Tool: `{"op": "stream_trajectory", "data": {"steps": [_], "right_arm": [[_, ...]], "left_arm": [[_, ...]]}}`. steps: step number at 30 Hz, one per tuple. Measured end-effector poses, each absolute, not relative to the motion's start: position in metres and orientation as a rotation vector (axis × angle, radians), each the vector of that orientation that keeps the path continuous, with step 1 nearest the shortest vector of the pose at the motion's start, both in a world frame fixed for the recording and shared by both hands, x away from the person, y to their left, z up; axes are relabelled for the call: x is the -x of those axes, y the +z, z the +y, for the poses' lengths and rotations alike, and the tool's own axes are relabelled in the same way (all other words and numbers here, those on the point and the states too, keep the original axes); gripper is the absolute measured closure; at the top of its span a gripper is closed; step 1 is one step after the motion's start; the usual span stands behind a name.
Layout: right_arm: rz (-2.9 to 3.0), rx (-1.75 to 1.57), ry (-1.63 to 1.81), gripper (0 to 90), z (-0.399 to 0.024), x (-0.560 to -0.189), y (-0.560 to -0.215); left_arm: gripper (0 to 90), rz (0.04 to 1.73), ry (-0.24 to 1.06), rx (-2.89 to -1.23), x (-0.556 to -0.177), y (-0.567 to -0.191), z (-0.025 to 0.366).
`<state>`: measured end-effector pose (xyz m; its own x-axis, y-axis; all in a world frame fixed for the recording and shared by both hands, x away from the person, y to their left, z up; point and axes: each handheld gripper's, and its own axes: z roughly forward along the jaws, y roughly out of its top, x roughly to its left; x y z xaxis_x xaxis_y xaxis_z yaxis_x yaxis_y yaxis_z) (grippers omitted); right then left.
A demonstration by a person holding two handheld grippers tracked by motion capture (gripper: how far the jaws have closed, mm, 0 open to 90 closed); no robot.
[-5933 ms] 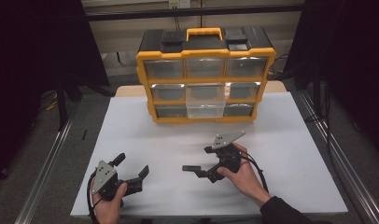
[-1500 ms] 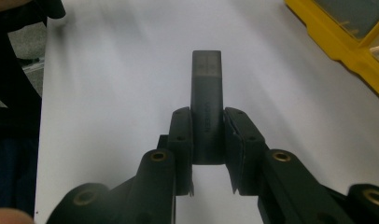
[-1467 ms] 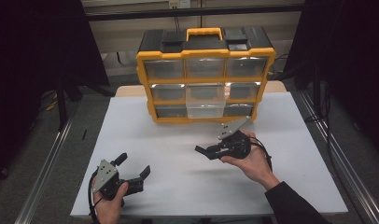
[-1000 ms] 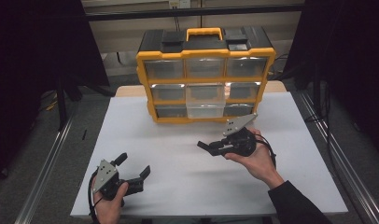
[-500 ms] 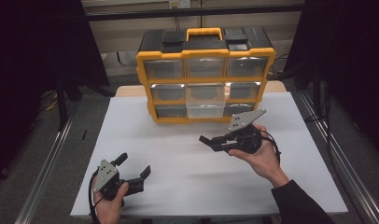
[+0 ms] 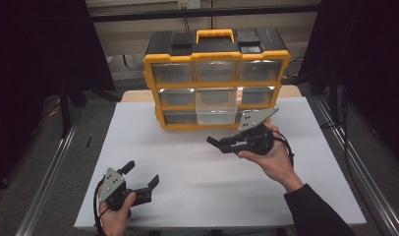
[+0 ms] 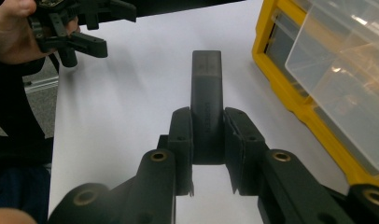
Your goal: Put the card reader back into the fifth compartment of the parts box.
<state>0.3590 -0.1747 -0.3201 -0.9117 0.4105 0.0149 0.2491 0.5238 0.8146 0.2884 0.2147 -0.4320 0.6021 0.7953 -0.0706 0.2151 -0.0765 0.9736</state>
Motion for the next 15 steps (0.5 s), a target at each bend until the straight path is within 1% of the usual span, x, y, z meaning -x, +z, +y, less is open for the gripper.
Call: {"op": "stream_trajectory", "data": {"steps": [15], "right_arm": [[2.563,-0.551,1.312,73.6,-0.173,-0.369,-0.3]], "left_arm": [[2.6,0.871,0.598,-1.616,-0.289,-0.432,0.215]]}}
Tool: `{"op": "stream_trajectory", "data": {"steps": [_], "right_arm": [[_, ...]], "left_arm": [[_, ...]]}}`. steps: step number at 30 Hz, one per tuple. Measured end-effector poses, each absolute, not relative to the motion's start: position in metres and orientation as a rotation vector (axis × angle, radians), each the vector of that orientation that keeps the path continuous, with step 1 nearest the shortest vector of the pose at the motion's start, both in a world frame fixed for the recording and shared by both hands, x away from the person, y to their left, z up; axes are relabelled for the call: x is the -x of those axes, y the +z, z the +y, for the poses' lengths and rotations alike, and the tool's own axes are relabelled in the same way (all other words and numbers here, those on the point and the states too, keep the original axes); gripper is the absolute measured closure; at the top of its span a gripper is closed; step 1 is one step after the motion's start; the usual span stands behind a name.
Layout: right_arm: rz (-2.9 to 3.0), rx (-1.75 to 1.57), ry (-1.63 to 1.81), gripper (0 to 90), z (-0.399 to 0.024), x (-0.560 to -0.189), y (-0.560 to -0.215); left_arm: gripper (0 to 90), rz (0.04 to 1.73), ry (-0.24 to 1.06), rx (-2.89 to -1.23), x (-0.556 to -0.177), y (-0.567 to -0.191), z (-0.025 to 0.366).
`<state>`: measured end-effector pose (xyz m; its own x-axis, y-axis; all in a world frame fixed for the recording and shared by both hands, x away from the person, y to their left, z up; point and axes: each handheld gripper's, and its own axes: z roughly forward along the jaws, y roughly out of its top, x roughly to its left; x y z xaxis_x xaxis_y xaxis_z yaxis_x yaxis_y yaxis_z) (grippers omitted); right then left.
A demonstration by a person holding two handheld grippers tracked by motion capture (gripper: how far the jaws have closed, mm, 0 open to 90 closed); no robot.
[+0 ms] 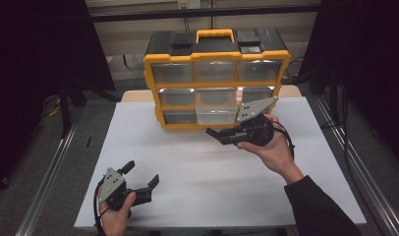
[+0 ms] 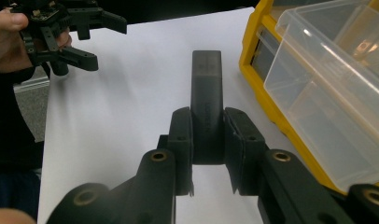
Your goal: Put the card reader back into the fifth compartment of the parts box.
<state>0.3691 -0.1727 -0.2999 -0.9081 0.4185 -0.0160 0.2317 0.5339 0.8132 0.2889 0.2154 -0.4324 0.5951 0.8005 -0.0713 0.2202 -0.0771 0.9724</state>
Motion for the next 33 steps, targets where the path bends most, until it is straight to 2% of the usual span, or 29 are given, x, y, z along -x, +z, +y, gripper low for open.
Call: {"op": "stream_trajectory", "data": {"steps": [33], "right_arm": [[2.521,-0.556,1.242,73.6,-0.171,-0.389,-0.266]], "left_arm": [[2.6,0.871,0.598,-1.615,-0.289,-0.432,0.215]]}}
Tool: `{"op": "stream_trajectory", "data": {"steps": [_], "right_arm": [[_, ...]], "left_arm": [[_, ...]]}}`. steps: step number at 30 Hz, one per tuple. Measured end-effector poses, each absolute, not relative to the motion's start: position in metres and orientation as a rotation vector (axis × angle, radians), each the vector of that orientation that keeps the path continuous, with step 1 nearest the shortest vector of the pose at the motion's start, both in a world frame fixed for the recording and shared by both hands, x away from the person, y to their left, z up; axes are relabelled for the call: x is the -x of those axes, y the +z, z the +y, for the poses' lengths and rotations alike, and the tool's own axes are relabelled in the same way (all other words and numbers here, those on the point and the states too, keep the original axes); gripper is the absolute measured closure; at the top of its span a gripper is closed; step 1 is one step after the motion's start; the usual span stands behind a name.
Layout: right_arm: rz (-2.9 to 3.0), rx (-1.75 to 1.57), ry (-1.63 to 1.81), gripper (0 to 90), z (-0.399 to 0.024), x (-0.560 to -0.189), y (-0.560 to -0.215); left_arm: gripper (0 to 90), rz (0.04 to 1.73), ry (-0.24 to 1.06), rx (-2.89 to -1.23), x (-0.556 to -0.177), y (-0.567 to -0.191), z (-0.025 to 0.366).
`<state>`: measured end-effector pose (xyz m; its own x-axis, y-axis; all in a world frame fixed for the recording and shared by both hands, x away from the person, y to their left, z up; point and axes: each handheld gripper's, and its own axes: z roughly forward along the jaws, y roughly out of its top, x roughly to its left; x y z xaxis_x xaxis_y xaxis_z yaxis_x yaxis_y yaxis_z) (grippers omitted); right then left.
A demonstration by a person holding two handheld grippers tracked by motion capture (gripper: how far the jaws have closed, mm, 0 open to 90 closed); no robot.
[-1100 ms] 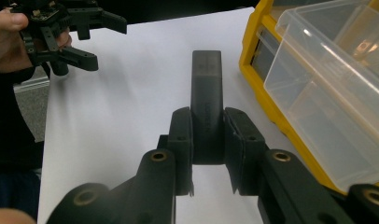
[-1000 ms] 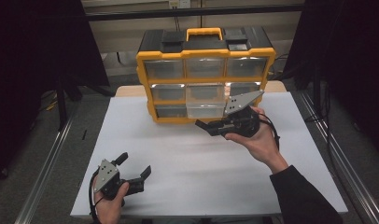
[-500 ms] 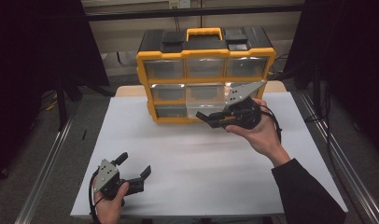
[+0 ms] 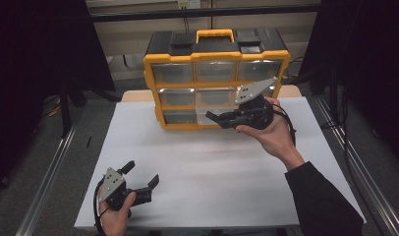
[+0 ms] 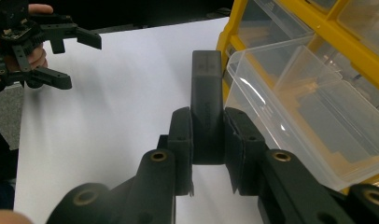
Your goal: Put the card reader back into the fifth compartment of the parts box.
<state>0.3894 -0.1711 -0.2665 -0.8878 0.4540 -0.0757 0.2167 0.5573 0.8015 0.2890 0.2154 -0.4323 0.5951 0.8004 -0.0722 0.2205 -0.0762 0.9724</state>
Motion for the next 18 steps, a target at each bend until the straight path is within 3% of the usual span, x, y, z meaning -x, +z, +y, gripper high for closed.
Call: {"op": "stream_trajectory", "data": {"steps": [18], "right_arm": [[2.506,-0.595,1.213,73.6,-0.173,-0.403,-0.255]], "left_arm": [[2.6,0.879,0.594,-1.606,-0.289,-0.432,0.216]]}}
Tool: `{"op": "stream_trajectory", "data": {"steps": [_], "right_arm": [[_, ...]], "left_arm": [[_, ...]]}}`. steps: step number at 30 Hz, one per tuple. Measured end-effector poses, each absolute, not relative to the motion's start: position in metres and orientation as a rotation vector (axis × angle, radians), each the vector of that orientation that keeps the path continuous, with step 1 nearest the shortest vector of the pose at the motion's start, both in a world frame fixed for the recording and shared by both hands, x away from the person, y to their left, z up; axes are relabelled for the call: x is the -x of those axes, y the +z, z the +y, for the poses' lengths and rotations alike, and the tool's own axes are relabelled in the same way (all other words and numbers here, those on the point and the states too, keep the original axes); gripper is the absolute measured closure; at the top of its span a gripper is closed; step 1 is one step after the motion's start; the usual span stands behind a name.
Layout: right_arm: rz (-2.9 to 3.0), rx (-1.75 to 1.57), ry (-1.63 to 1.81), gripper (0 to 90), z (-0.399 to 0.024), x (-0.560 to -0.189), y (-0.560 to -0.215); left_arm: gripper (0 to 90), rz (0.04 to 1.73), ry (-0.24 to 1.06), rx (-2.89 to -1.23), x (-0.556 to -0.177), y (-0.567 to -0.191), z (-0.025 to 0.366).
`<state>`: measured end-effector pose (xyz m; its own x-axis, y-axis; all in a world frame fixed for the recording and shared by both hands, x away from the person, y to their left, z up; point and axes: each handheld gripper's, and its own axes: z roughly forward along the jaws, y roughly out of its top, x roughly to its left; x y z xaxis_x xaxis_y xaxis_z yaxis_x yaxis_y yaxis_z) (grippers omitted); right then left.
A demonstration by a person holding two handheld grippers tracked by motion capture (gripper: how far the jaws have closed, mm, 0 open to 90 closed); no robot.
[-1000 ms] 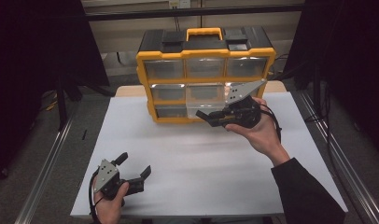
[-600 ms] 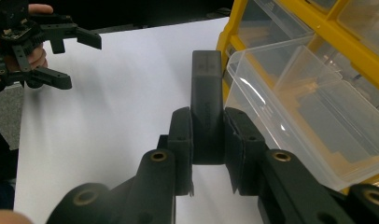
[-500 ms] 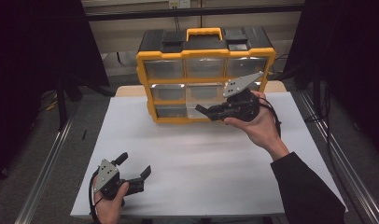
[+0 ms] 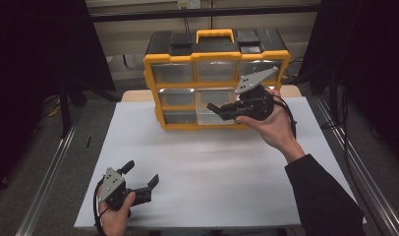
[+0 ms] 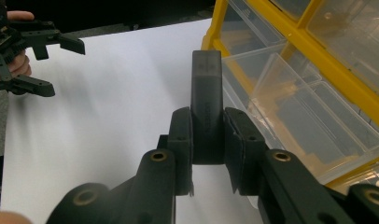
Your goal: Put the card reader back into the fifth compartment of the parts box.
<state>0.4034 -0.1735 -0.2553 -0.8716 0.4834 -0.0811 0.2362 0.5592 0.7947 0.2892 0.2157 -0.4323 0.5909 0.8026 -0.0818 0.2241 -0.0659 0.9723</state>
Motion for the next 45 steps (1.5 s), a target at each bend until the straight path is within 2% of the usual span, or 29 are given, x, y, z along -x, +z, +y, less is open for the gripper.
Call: {"op": "stream_trajectory", "data": {"steps": [45], "right_arm": [[2.559,-0.687,1.044,73.6,-0.171,-0.459,-0.244]], "left_arm": [[2.6,0.868,0.592,-1.616,-0.29,-0.432,0.216]]}}
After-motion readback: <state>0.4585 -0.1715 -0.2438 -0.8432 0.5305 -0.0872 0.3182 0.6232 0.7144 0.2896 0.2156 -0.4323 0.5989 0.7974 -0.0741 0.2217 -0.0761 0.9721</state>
